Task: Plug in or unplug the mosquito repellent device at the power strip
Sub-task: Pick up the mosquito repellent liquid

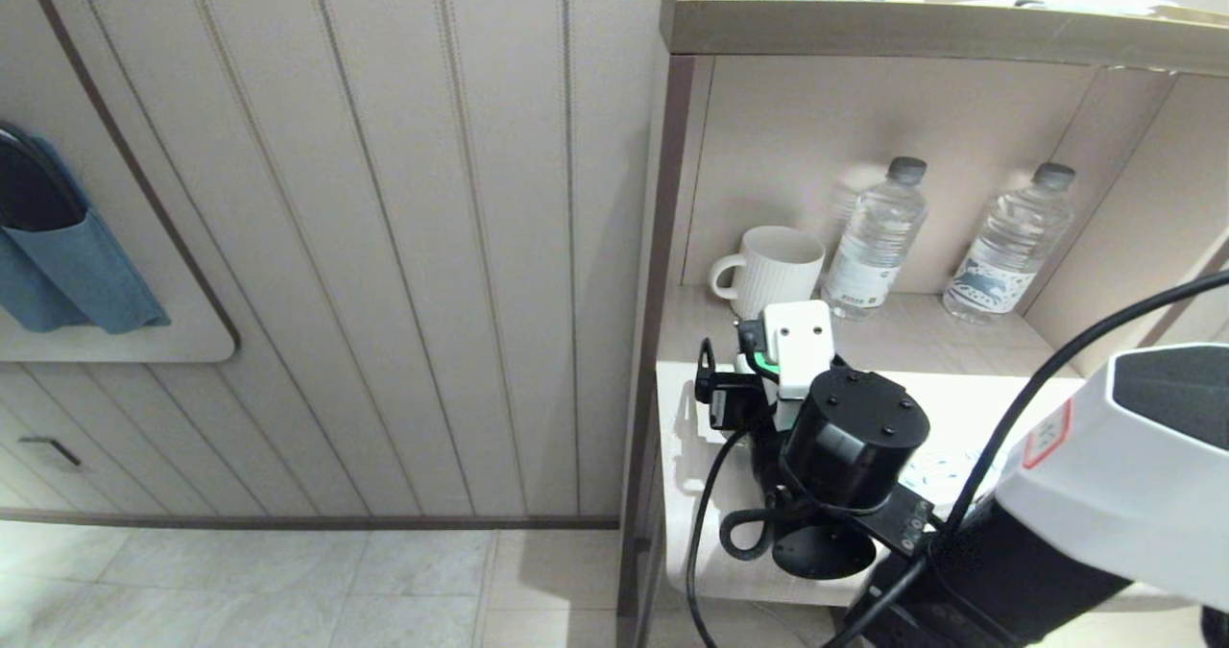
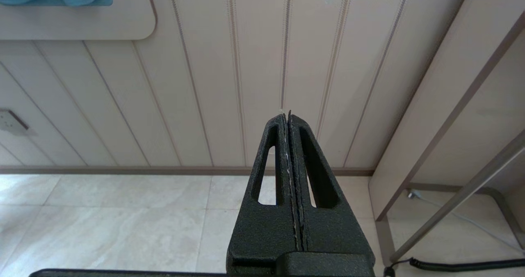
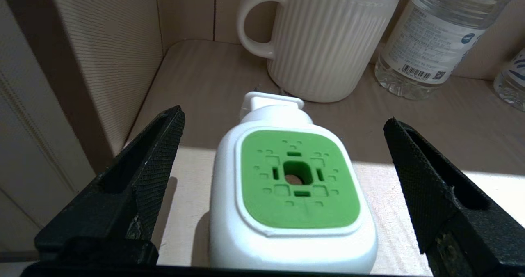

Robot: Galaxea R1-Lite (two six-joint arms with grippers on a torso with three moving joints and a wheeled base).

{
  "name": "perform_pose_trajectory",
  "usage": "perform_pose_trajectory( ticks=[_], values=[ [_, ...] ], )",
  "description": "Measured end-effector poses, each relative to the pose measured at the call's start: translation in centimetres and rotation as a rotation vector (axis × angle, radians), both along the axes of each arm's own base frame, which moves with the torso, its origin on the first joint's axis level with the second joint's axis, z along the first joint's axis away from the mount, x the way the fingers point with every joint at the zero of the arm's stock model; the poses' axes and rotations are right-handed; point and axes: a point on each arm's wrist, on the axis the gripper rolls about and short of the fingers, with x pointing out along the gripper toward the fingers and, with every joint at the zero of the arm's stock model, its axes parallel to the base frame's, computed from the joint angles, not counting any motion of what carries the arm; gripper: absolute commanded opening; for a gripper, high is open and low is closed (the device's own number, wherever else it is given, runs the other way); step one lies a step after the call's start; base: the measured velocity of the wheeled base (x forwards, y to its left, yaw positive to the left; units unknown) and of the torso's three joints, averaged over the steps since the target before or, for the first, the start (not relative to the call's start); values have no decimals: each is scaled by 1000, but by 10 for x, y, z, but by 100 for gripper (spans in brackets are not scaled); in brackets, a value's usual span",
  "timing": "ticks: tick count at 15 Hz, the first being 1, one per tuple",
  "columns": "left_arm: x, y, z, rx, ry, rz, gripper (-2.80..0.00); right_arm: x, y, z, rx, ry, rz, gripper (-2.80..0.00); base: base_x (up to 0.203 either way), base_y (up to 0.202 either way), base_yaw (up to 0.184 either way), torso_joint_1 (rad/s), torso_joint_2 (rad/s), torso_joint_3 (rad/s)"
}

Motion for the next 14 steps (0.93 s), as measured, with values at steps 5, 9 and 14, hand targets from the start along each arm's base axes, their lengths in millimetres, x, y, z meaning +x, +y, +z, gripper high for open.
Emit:
perform_pose_trajectory(
  ticks=[5, 9, 14],
  values=[
    [0, 0, 0, 0, 0, 0, -280, 2, 0, -1, -3, -1, 3, 0, 0, 0, 0, 0, 0, 0],
    [0, 0, 0, 0, 0, 0, -280, 4, 3, -1, -2, -4, 9, -280, 0, 0, 0, 0, 0, 0],
    [0, 0, 0, 0, 0, 0, -280, 5, 4, -4, -4, 0, 11, -280, 0, 0, 0, 0, 0, 0]
  ],
)
